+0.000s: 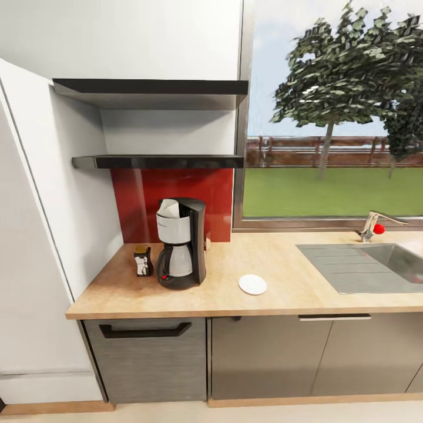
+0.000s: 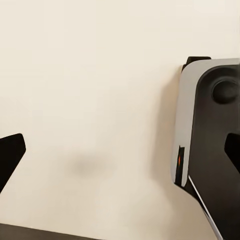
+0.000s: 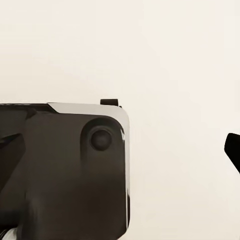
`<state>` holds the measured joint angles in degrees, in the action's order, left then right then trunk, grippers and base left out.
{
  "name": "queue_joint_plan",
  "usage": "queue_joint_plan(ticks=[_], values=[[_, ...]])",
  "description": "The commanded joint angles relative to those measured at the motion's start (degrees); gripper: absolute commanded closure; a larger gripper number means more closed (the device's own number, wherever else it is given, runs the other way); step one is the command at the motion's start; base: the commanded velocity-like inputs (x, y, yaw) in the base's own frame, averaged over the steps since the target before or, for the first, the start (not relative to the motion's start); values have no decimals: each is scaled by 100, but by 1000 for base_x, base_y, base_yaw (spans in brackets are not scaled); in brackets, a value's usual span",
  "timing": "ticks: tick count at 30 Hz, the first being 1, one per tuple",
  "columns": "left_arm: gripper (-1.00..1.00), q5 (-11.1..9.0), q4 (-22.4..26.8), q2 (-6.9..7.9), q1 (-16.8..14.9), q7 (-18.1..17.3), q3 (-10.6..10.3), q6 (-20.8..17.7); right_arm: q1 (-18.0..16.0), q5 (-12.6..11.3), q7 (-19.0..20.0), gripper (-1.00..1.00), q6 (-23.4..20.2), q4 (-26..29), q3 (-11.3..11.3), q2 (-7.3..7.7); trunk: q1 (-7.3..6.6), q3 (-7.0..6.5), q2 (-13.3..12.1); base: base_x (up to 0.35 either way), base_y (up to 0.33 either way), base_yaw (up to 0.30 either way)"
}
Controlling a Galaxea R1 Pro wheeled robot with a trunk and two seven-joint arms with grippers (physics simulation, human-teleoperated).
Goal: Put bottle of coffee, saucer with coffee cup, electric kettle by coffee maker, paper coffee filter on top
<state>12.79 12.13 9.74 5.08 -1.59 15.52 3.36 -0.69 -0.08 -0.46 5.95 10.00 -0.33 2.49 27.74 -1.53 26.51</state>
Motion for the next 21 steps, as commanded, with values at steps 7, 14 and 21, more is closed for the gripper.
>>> queue_joint_plan(ticks=[7, 14, 21], values=[[-100, 45, 10, -7, 3, -5, 52, 17, -1, -1, -6, -100, 20, -7, -3, -5, 2, 0, 2, 95, -74, 0], [-100, 47, 8, -49, 7, 1, 57, 39, -1, -1, -7, -100, 20, -7, -3, -7, 2, 0, 2, 142, -216, 0], [-100, 45, 14, -67, 5, 1, 53, 51, -1, 1, -8, -100, 20, -7, 2, -6, 2, 0, 2, 46, -261, 0]])
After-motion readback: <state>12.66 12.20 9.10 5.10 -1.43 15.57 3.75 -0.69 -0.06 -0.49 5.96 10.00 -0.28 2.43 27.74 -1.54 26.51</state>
